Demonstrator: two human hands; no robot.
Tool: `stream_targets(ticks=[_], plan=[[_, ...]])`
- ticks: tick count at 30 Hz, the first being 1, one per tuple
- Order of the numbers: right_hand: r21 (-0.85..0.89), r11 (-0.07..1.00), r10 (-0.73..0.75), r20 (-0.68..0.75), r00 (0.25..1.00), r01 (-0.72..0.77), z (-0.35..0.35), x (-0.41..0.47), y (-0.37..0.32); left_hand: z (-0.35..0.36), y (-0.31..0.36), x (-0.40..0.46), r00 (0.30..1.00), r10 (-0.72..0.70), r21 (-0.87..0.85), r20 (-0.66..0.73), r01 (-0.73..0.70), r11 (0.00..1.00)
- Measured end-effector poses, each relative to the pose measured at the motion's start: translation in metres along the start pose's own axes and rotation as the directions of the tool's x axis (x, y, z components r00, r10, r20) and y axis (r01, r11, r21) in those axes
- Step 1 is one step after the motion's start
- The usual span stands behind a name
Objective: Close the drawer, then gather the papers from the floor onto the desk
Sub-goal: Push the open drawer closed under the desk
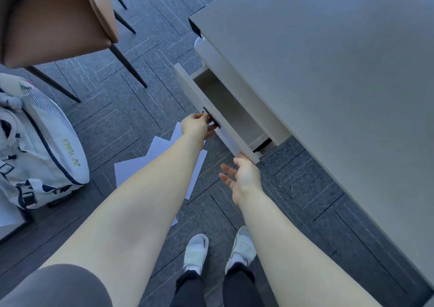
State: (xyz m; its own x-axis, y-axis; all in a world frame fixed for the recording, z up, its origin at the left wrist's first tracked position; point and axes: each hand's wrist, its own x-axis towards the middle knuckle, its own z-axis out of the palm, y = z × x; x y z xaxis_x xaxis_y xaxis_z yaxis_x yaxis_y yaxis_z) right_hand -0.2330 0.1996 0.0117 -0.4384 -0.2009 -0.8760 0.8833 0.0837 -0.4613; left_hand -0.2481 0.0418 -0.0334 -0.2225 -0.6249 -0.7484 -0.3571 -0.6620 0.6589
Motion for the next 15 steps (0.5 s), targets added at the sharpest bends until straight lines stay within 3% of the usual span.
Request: stream_targets(ticks=[9,15], plan=[[-0.019,0.995,-0.095,-0.057,0.994,0.094,-0.017,0.025,-0.038,0.049,0.006,0.012,0.995,0.033,-0.041,0.090,-0.029,0.999],[-0.044,0.989,-0.145,-0.087,0.986,0.141,-0.019,0.034,-0.047,0.067,0.009,0.020,0.998,0.021,-0.052,0.059,-0.018,0.998]])
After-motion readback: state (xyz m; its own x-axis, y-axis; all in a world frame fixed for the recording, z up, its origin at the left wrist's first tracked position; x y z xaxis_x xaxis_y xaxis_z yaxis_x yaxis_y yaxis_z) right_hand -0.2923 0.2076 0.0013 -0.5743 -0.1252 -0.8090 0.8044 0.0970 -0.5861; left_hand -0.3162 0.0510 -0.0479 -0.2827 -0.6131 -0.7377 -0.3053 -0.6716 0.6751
